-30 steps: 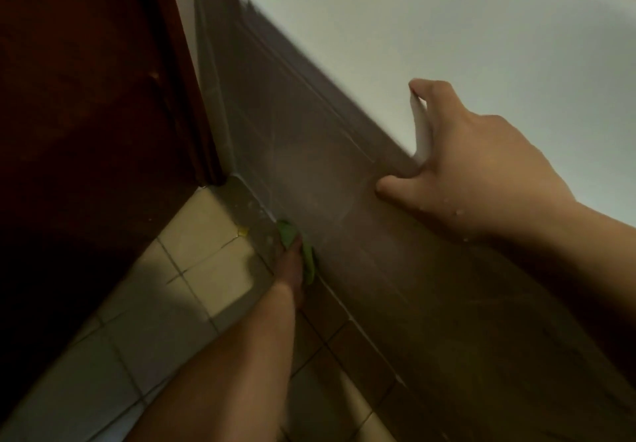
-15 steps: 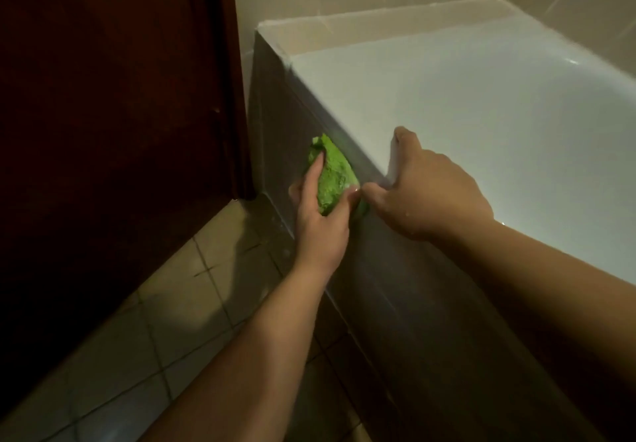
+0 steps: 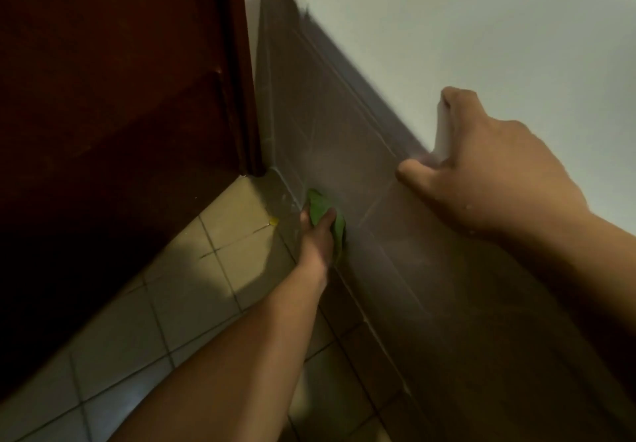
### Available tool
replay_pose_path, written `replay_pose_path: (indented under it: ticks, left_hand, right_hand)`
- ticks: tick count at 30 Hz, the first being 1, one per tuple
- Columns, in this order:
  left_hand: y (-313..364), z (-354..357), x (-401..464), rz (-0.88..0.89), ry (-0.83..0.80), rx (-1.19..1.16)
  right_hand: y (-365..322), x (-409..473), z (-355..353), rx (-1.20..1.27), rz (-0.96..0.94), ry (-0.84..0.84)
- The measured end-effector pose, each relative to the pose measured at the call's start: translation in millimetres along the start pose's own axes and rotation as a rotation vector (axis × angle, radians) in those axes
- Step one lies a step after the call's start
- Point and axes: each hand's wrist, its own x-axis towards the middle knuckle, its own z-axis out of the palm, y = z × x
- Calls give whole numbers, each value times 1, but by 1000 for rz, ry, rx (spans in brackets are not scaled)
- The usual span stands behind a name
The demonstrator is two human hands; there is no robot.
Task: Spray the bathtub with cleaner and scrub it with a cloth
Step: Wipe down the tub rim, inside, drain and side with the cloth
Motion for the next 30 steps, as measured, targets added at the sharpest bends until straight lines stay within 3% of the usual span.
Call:
replay_pose_path:
  ticks: [9, 19, 26, 30]
  left_hand:
    - [-54, -16, 49, -179, 36, 16]
    - [-57, -20, 36, -66, 14, 78]
    - [45, 28, -107, 444, -106, 134]
    - [50, 40, -162, 718, -133, 305]
  right_hand:
    - [-3, 0, -4, 0, 5, -26]
    - [6, 4, 4, 65, -17, 26]
    - [33, -48, -14, -3, -46, -173]
    - [43, -61, -16, 29, -50, -170]
